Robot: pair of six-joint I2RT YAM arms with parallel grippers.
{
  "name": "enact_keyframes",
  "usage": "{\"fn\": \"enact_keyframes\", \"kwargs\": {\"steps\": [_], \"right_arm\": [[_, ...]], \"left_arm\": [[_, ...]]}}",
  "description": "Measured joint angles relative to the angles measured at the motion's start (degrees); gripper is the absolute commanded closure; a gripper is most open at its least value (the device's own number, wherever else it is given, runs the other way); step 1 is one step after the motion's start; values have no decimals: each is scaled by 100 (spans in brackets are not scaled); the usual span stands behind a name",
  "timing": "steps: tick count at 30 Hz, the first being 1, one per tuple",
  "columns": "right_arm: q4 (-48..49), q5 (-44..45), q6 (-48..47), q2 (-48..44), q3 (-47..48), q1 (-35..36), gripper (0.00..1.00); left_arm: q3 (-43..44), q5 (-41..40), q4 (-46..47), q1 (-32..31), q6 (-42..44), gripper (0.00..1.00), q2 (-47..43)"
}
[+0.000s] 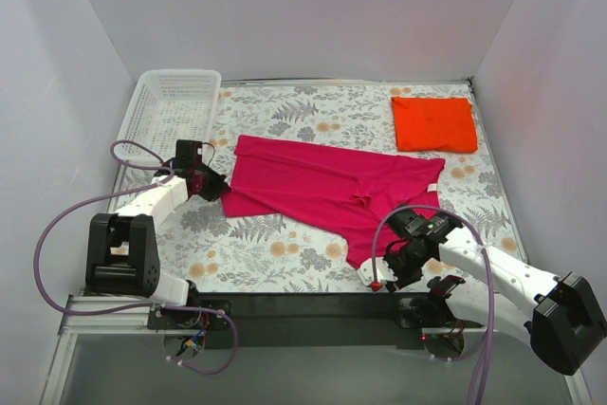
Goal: Fold and stack the t-shirts
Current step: Fold the tshirt
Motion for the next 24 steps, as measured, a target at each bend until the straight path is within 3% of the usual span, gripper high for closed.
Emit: {"fn": "enact_keyframes", "kwargs": {"steps": [14,17,21,24], "right_arm": [[192,789,2,46,-96,0,59],[354,841,42,83,-149,0,64],[549,903,142,83,-160,0,82],[678,918,245,79,-160,0,90]], "left_arm": [[-31,59,17,13,4,100,9],[-31,70,33,13,4,100,15],[-31,85,44,15,7,100,50],[-33,92,42,15,11,100,98]]}}
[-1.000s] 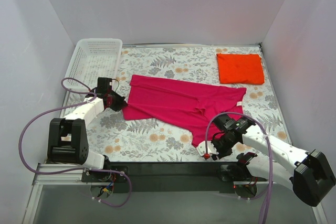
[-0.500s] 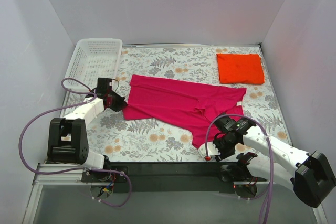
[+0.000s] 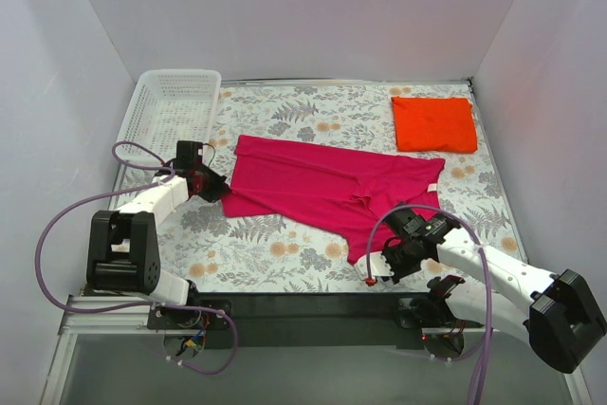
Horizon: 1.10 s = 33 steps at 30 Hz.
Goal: Fold and stack the t-shirts
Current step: Fold the tshirt
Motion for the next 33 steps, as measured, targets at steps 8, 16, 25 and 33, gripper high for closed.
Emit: {"fn": "enact_keyframes", "kwargs": {"steps": [8,16,25,33], "right_arm": [[-560,-361,295,-116,1062,-116,99],[-772,-922,531,-457,1965,-693,99],[-1016,-1189,708,-699,2592,-1231,99],[-1158,-1220,708,-866,2962,-1585,99]], "left_arm": [[2,35,4,0,52,100,4],[2,129,2,0,101,100,-24],[28,146,-33,0,98,100,-326],[48,188,-232,0,98,100,-824]]}}
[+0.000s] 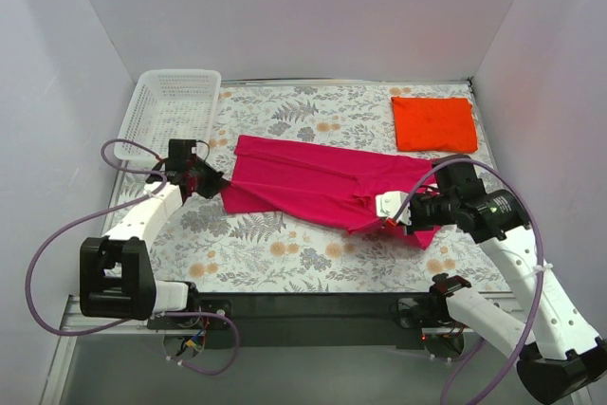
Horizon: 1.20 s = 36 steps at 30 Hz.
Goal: Fold and stack the t-shirts
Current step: Fold the tshirt
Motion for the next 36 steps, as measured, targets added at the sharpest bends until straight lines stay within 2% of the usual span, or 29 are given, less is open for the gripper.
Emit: {"fn": "enact_keyframes", "kwargs": {"steps": [7,13,19,26,36], "right_arm": [[-306,-50,-92,-33,527,-289,99],[-811,-492,-420,-142,1150,-474,99],[-1202,-765,-616,-343,1429,-564,99],[-1305,-686,-623,-898,1405,-632,99],[-1401,-280,-625,-1296,503,-629,99]], "left_arm": [[-476,326,-267,4,-7,100,-205],[-951,496,-588,4,0,100,-313],[-994,581,-802,4,66,100,-420],[-981,581,-1051,4,240,100,-774],[-979,457,-1340,4,372,100,-785]]}}
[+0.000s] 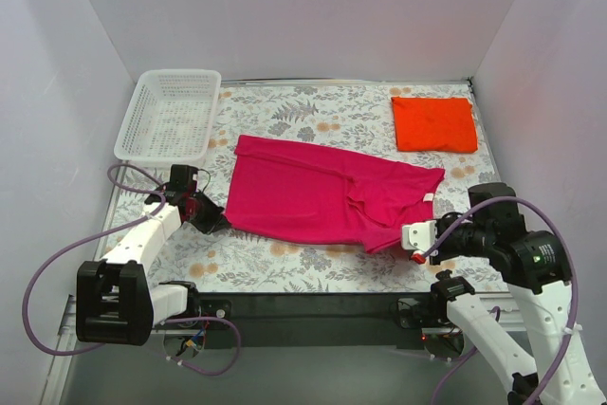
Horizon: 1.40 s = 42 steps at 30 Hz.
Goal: Fold and stack the t-shirts
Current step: Fold the tshirt
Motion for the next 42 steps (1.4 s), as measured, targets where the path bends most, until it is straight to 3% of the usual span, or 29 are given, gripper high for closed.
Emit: {"fn": "enact_keyframes", "kwargs": {"steps": [13,24,33,42], "right_arm": [[83,13,-107,713,-839,0,99],[553,-197,-188,1423,-1010,-92,99],[828,-531,-205,1746,-671,-791,99],[940,-1003,-422,2356,-466,-1709,99]], "left_arm": [[426,-212,15,0,39,100,70],[313,-107,280,-66,37,100,361],[173,-256,321,-540,-350,100,898],[498,-761,-103,-564,-984,100,787]]}}
